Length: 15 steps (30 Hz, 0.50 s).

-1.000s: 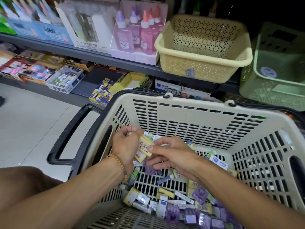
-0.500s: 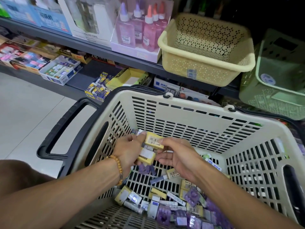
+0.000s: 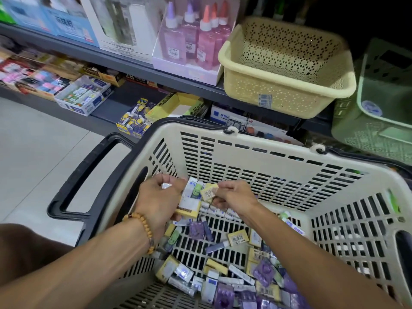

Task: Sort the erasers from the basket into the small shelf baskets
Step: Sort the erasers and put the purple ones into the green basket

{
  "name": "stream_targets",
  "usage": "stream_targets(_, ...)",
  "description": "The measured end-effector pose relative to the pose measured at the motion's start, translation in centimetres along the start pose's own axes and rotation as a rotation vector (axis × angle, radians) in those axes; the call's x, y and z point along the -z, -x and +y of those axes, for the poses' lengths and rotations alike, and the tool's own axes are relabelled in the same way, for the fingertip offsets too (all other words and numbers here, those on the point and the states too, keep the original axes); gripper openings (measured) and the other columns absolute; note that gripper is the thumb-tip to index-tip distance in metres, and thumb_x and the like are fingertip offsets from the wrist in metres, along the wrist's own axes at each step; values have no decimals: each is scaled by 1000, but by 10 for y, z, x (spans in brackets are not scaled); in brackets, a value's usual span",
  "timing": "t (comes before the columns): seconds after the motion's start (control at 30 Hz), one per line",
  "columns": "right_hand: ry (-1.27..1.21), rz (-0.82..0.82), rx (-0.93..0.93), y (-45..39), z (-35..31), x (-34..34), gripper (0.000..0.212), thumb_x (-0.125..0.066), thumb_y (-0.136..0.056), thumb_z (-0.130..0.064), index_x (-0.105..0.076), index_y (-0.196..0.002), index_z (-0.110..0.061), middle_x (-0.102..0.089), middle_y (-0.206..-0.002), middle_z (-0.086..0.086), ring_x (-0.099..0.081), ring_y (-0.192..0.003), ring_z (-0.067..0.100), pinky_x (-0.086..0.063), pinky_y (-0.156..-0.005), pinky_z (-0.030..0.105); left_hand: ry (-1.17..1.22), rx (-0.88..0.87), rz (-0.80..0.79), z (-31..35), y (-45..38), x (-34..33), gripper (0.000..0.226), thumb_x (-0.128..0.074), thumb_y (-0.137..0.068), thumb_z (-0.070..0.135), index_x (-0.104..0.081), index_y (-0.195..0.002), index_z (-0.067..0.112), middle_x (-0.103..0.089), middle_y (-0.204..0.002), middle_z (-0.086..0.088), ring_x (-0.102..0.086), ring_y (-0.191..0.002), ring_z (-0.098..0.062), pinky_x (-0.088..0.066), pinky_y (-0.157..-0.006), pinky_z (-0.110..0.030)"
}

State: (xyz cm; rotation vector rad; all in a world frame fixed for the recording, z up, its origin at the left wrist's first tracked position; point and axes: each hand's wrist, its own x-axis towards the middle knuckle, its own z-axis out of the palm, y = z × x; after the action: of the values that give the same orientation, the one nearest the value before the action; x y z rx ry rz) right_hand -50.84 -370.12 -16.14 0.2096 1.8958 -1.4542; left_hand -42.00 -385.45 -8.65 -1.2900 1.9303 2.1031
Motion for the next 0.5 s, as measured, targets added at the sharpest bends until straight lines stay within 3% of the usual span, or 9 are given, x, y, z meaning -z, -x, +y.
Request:
stream_targets(0.17, 18, 120, 55, 10, 9, 17, 13, -60, -94, -4, -67, -105, -8, -73, -85, 12, -68, -60, 12, -54, -55, 21, -25, -9, 21, 2, -2, -2, 15, -68, -88, 22, -58, -85, 11, -66, -75, -8, -58, -55, -31, -45, -35, -23)
stream_targets(0.27, 93, 207, 55, 9, 11, 18, 13, -58, -95, -4, -71, -94, -9, -70, -81, 8, -64, -55, 8, -54, -54, 20, -40, -18, 17, 3, -2, -3, 15, -68, -89, 23, -58, -84, 13, -67, -79, -10, -60, -57, -32, -48, -39, -26)
stream_targets(0.33, 108, 204, 64, 8, 8, 9, 14, -59, -94, -2, -71, -102, -3, -71, -85, 7, -67, -61, 10, -58, -61, 23, -43, -19, 19, 3, -2, -3, 14, -68, -89, 21, -58, -83, 12, -68, -82, -10, -62, -55, -31, -49, -39, -27)
stream_targets(0.43, 124, 181, 87, 9, 6, 3, 27, -59, -92, 3, -66, -118, 1, -71, -107, 14, -71, -84, 20, -61, -80, 36, -35, -15, 25, 2, -3, -3, 12, -68, -89, 17, -59, -84, 11, -68, -90, -12, -67, -60, -34, -53, -43, -31)
stream_targets(0.5, 123, 178, 94, 14, 3, 6, 23, -57, -94, 1, -67, -115, -3, -70, -110, 13, -72, -90, 22, -60, -84, 41, -44, -22, 28, 2, -3, -4, 11, -67, -89, 16, -59, -85, 10, -69, -95, -14, -69, -68, -39, -54, -42, -29)
